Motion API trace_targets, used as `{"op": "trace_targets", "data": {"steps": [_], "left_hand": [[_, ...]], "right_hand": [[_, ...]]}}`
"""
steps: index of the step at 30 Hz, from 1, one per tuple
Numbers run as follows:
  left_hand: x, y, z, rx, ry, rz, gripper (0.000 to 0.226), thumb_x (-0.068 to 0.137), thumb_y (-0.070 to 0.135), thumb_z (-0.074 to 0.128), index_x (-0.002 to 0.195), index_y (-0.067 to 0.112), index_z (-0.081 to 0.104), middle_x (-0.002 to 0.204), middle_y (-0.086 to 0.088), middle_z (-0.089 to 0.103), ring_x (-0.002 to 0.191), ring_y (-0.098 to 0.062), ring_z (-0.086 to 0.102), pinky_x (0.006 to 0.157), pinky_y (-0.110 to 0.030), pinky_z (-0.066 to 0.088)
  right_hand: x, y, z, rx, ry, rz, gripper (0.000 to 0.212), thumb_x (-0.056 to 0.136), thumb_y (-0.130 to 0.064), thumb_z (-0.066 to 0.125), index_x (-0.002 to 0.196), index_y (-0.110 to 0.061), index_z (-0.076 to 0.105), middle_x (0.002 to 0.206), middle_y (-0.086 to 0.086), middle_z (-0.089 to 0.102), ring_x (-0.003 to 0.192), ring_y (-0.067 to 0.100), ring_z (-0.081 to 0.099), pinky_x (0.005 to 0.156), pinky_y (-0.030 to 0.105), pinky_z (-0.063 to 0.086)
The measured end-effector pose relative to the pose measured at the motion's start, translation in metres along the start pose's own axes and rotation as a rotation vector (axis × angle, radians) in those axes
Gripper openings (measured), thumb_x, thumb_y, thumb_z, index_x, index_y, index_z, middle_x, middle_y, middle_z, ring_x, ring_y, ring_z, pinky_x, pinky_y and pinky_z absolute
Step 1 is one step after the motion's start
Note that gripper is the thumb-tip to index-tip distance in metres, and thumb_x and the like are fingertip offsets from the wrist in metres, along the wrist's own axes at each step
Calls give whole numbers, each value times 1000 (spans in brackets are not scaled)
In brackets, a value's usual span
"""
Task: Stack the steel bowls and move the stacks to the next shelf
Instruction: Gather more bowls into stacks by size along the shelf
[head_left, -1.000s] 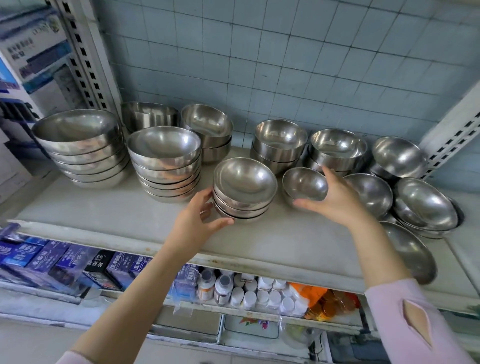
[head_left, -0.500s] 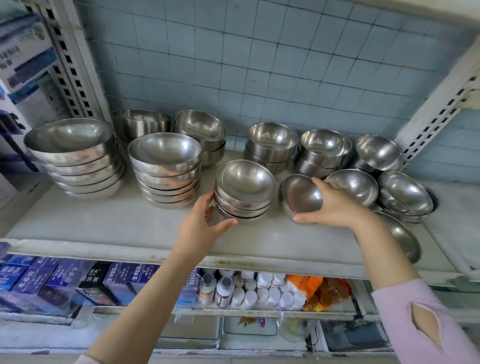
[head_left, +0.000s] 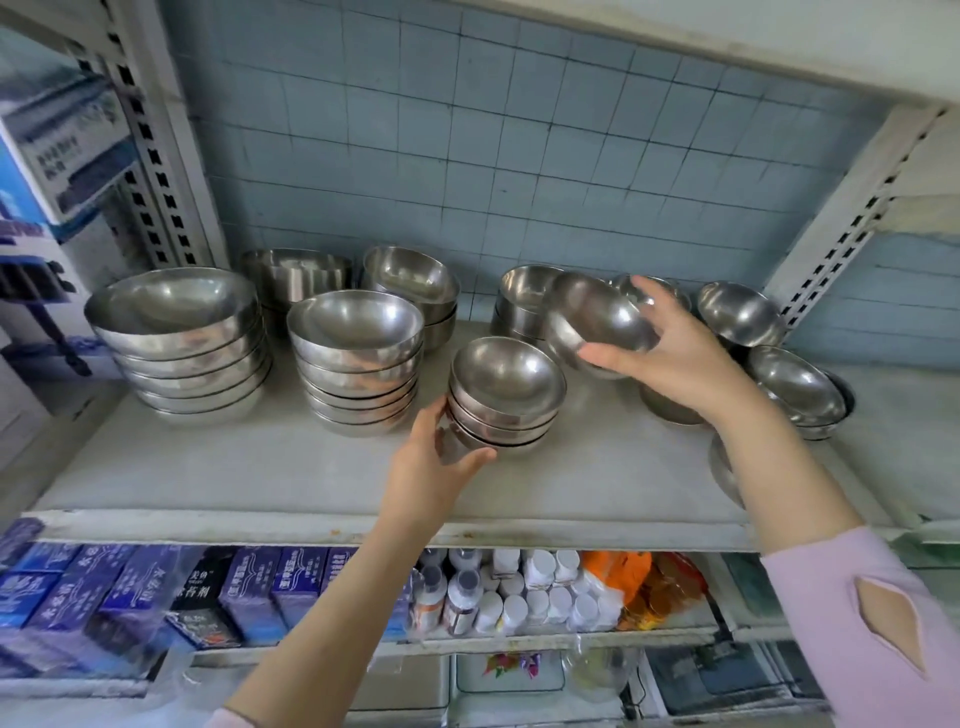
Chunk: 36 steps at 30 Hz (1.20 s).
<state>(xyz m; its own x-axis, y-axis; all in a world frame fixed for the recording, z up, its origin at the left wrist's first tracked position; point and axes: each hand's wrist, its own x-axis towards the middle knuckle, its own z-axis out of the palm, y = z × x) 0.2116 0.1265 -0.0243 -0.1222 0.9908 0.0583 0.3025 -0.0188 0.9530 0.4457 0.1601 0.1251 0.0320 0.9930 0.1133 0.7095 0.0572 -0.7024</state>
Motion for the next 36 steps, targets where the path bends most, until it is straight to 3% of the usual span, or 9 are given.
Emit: {"op": "trace_targets", "data": {"steps": [4,10,13,16,19,21,23,26,36], "left_hand": [[-1,2,0,5,12,15,81,71,33,83,140,24,41,108,11,59,100,-9,54,86,-21,42],[-1,2,0,7,18,14,80,71,33,83,139,22,41,110,13,56,108,-10,55,90,-22,42],[-1,1,1,16,26,13,81,70,34,83,138,21,42,114,8,59,110,-12,55,92,-25,43],[-1,3,1,21,27,8,81,71,34,83,138,21,41,113,10,56,106,-10,53,91,-26,44],[-1,6,2,29,33,9,78,70,32,84,135,21,42,111,10,56,101,-9,53,85,-24,42],[1,8,5,28,35,-7,76,67,32,86,129,21,43,109,10,57,101,-9,54,82,-24,41],[6,11,9,44,31,-10,76,64,34,87,125,21,44,115,8,57,103,-11,55,82,-25,42],[12,15,16,79,13,5,77,61,36,88,123,22,43,128,3,54,105,-10,54,87,-29,45],[12,11,20,158,29,61,83,59,43,86,127,19,43,127,0,54,101,-11,52,82,-26,41]], "right_hand": [[-8,-29,38,-105,-128,-126,119,51,-68,84,151,-44,24,156,-10,38,141,13,37,110,31,35],[-9,-18,65,-152,-181,-79,127,42,-81,76,150,-54,14,156,1,37,143,19,35,112,37,37],[-9,-19,67,-155,-206,-106,125,51,-72,82,151,-55,9,156,7,34,146,20,29,112,36,32],[-10,-15,62,-145,-218,-141,125,53,-73,80,152,-52,6,161,-3,28,148,16,25,116,37,29],[-11,11,37,-89,-104,-111,118,59,-74,76,155,-45,12,163,-11,22,148,11,24,118,33,25],[-9,39,12,-144,63,-39,113,64,-68,75,156,-33,21,162,-6,27,148,15,25,117,30,23],[-7,70,-13,-252,156,80,113,66,-67,75,156,-24,22,162,0,27,149,22,24,119,38,24],[0,106,-33,-368,82,214,126,56,-82,65,156,-25,16,164,3,23,149,29,23,117,50,30],[14,128,-20,-649,55,245,118,56,-86,65,152,-30,23,150,9,41,142,30,22,110,48,19]]}}
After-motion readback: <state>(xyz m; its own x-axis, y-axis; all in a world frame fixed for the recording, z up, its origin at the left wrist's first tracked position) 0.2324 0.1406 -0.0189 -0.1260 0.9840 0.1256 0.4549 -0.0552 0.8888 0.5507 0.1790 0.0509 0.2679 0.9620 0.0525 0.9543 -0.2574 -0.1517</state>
